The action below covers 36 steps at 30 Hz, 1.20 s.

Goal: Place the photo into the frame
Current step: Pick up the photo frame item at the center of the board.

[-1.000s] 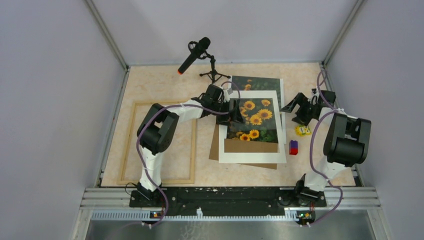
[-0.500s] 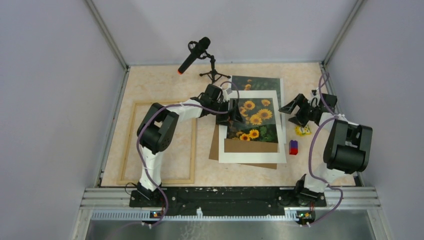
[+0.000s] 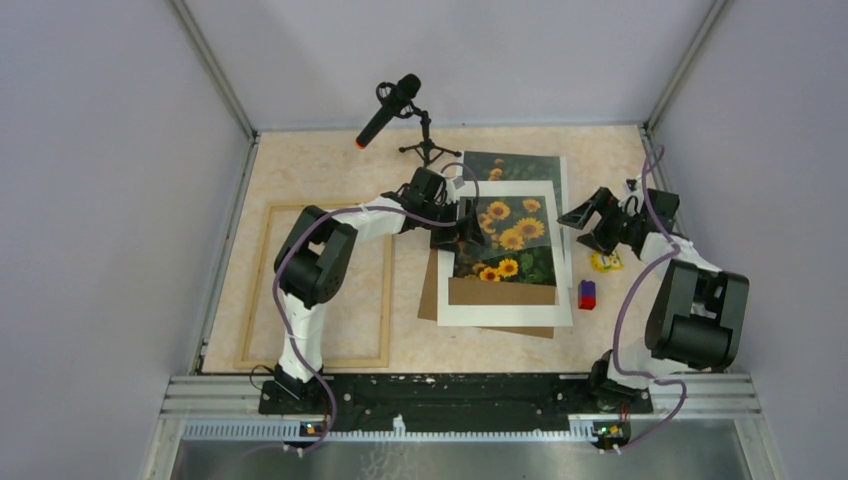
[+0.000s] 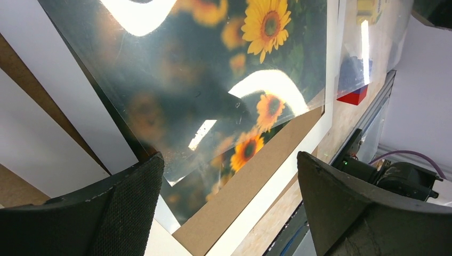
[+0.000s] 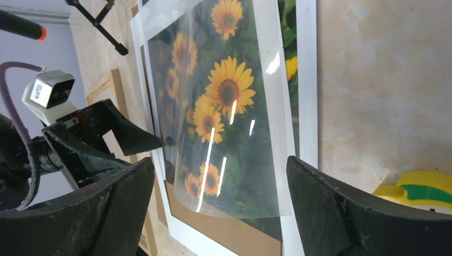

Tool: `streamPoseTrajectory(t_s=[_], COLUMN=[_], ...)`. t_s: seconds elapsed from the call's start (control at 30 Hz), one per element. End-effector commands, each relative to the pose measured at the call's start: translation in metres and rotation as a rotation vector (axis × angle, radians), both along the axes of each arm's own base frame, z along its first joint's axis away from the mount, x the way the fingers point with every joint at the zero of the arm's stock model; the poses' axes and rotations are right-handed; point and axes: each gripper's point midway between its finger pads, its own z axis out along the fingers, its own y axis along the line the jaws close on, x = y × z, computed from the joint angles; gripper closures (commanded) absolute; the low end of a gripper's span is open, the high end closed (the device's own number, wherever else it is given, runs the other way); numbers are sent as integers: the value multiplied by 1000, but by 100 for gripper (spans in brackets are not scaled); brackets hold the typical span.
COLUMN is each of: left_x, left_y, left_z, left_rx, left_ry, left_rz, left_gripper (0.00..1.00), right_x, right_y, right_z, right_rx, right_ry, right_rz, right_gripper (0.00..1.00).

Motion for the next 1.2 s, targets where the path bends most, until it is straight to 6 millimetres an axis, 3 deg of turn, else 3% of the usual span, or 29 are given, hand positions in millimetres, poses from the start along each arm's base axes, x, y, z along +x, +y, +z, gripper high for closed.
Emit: streamPoseTrajectory(t_s=[0.0, 0.1, 0.43, 0.5, 0.67, 0.93, 1.03, 1.17], left_x=[-1, 0, 0, 1, 0, 1, 0, -2], left_y=[8, 9, 10, 10, 10, 11, 10, 8], left_z=[-20, -20, -22, -21, -23, -23, -24, -25], left_rx=[84, 89, 107, 106, 109, 113, 109, 99], left_ry=[1, 1, -1, -3, 3, 1, 9, 26], left_rz=[0, -4, -9, -10, -13, -12, -15, -15], left_gripper=[2, 2, 2, 2, 2, 2, 2, 2], right_x=[-15, -20, -49, -49, -30, 11, 16, 13], right_y=[10, 7, 1, -11, -40, -47, -42, -22], right_z=[31, 34, 16, 12, 1, -38, -43, -50], right_rx=[11, -22, -67, -120, -255, -243, -213, -128], right_ry=[-49, -42, 29, 35, 45, 152, 157, 161], right_rz=[18, -3, -104, -148, -201, -92, -67, -6], right_gripper=[8, 7, 6, 6, 5, 9, 10, 14])
